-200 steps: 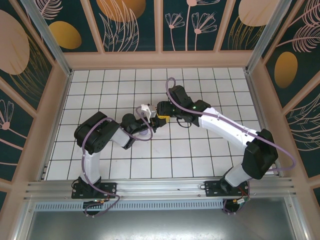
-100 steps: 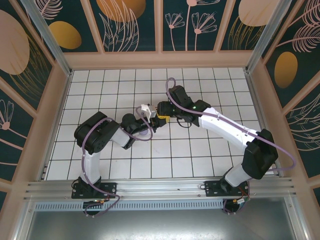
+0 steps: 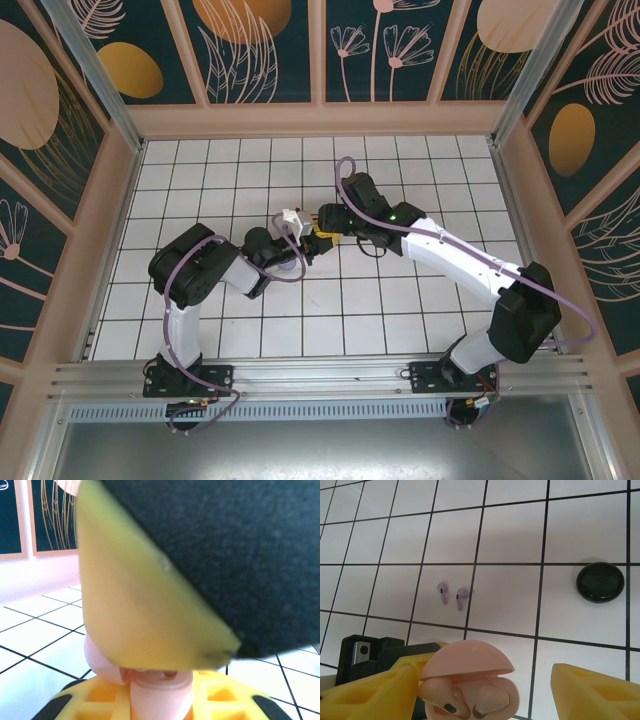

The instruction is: Insert wireless bluetooth earbuds into charging case

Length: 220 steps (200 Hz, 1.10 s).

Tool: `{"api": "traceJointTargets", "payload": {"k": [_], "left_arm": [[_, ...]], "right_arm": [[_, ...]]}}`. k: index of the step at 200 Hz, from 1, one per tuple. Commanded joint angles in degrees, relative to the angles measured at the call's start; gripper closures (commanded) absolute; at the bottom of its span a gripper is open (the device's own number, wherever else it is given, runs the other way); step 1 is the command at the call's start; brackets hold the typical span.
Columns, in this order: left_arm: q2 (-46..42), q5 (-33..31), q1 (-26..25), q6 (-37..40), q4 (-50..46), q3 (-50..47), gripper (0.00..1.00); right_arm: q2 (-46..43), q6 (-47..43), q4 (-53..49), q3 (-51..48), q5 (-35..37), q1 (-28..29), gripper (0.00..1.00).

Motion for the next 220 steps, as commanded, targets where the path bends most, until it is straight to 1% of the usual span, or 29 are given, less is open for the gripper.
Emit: {"api": "traceJointTargets", "payload": {"k": [1,23,78,115,137,159,185,205,220], "left_arm": [[-1.1,0.67,-0.03,-0.39,12.54,1.11,1.0],[-1.2,0.6,-0.04,-0.37,12.47,1.11,1.0],[-1.23,0.54,-0.03,-0.3,12.33,1.1,1.0],[-1.37,0.36,0.0,-0.01,12.27,1.02,1.0],[-1.29,0.63,-0.04,-0.01,12.29,1.2,1.0],[-1.2,0.62,0.01,-0.14,12.27,1.28,1.0],[-1.26,0.85,-0.04,-0.04,12.38,1.12,1.0],[-1.3,0.98,-0.05,-0.04,12.34,1.02,1.0],[-1.26,1.2,-0.03,0.13,12.04,1.02,1.0]], "right_arm": [[-2.13,0.46,-1.27,-0.85,-0.07,-0.25,0.29],[-2.45,0.43,-0.37,-0.68,-1.09,-0.3,0.29],[-2.8,1.04,-2.13,-1.1,-1.07,-0.33,0.29],[-5.55,2.19,-2.13,-3.76,-2.24,-0.33,0.3],[-7.71,2.37,-0.43,-4.57,-3.45,-0.37,0.29],[-8.92,2.27,1.16,-3.83,-3.73,-0.46,0.29],[-9.17,1.93,1.76,-2.19,-4.11,-1.89,0.29],[-8.38,1.41,1.85,-0.51,-5.73,-4.25,0.34],[-7.0,0.58,1.62,1.32,-6.42,-6.12,0.48]]}}
